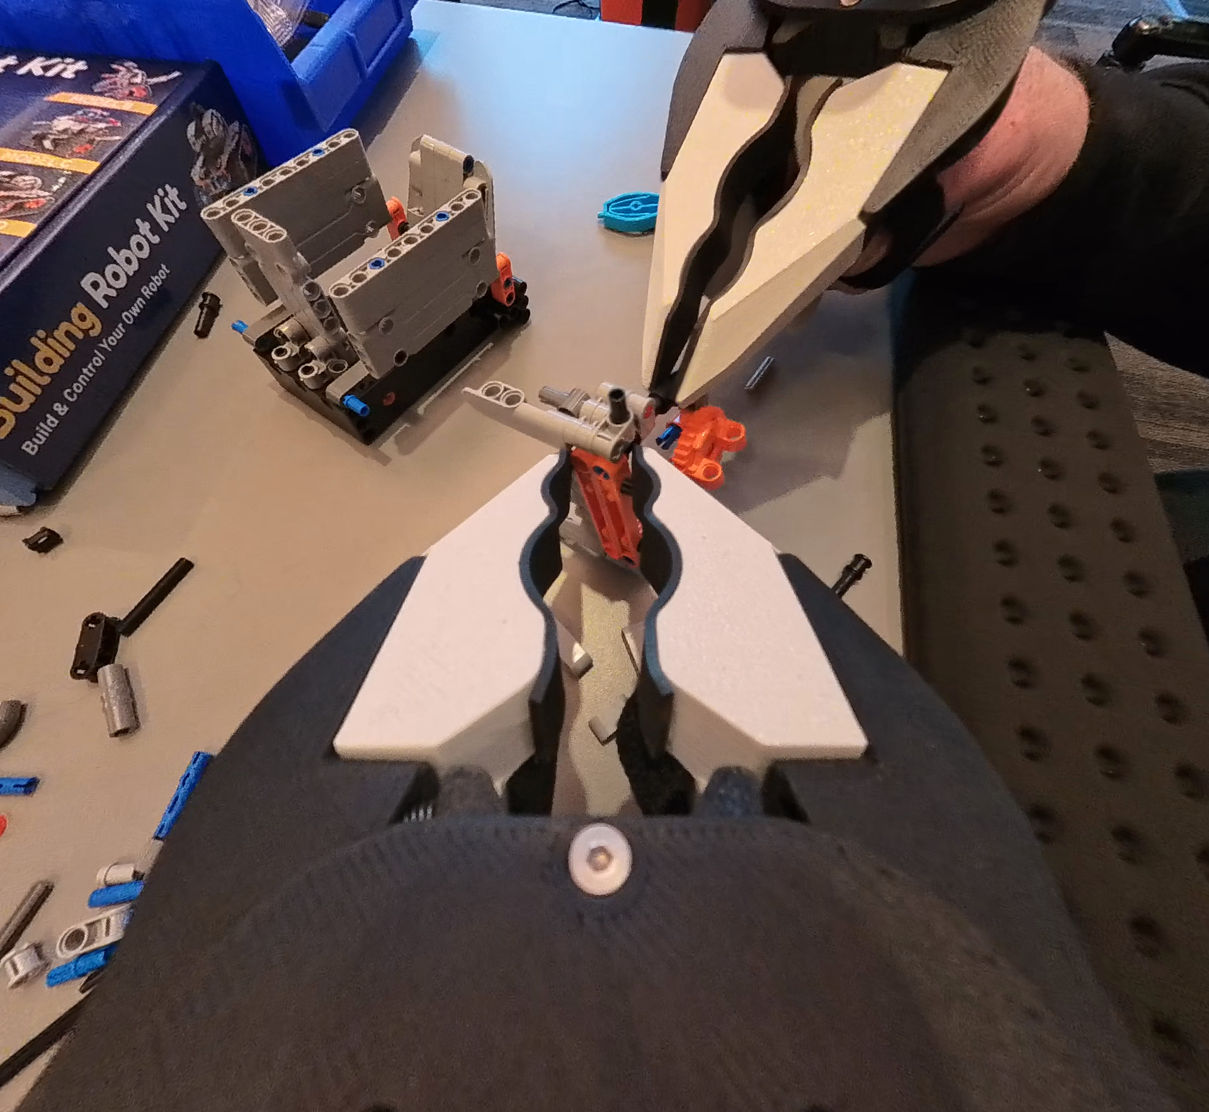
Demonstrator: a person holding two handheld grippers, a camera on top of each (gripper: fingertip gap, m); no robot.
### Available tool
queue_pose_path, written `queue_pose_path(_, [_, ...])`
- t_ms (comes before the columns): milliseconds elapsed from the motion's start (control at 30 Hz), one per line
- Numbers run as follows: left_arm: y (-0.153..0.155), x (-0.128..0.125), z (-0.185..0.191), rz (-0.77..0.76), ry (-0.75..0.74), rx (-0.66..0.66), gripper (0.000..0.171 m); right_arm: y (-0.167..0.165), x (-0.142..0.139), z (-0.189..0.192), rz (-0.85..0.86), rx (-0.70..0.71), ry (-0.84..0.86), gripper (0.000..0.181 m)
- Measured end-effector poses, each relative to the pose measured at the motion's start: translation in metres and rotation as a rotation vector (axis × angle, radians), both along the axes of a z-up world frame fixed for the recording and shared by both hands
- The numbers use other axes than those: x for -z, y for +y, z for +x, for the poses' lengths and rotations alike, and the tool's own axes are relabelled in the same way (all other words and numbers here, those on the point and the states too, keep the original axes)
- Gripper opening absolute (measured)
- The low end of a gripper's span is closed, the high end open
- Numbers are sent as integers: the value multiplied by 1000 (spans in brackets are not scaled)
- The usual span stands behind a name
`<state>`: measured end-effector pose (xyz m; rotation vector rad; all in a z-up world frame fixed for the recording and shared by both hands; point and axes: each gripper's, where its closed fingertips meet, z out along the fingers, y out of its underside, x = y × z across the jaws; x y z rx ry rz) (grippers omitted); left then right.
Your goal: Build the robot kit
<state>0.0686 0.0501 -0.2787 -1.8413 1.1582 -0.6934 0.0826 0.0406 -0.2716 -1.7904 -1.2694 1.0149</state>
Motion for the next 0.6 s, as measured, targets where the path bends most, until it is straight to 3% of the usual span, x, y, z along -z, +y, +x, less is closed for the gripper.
queue_pose_path(367, [0,2,0,175,157,-34,15,-5,6,-3,130,-14,-117,2])
queue_pose_path(600, [-5,6,4,238,230,-7,15,-6,-3,-6,153,-20,-74,0])
